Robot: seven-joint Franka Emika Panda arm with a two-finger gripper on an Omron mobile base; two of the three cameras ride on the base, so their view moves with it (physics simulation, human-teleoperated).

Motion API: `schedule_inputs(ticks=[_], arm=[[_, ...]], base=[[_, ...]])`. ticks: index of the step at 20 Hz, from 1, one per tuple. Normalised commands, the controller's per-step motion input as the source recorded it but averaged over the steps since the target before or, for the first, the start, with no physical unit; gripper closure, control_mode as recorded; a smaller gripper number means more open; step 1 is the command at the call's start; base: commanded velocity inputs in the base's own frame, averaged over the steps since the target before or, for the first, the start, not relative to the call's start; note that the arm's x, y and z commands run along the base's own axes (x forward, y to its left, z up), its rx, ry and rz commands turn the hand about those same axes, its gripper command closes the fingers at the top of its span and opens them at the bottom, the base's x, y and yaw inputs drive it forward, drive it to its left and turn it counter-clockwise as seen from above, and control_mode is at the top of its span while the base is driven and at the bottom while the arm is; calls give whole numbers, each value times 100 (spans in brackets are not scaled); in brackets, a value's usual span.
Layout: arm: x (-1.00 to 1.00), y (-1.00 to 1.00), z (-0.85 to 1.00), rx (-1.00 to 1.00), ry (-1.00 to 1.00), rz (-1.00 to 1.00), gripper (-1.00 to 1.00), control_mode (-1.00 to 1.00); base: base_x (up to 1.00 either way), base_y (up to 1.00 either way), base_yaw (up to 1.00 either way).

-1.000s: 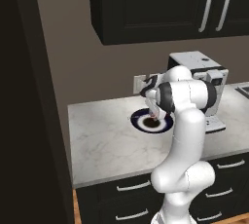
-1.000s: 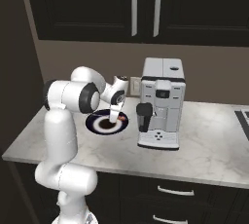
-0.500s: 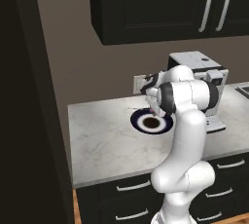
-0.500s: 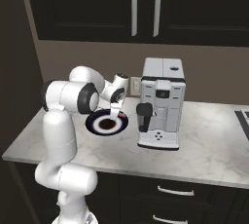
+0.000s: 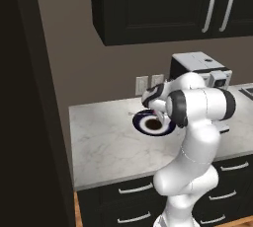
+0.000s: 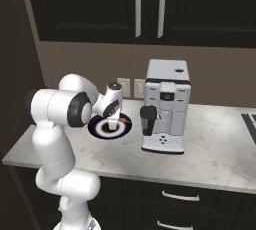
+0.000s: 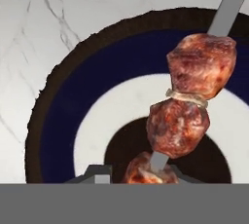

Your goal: Place the cold items (potato and tomato) from the fridge in one tupperware on the dining counter. Place the warm items (hot dog and kebab skewer) in the stove area in another tupperware.

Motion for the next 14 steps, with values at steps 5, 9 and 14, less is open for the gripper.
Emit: schedule_inputs(ticks=[5, 9, 14], arm=[[-17, 7, 34, -9, 0, -1, 100, -100], [10, 22, 37, -5, 42, -7, 100, -100], [-1, 8, 31, -4, 8, 1, 100, -100]], base=[[0, 0, 0], [0, 0, 0], [0, 0, 0]])
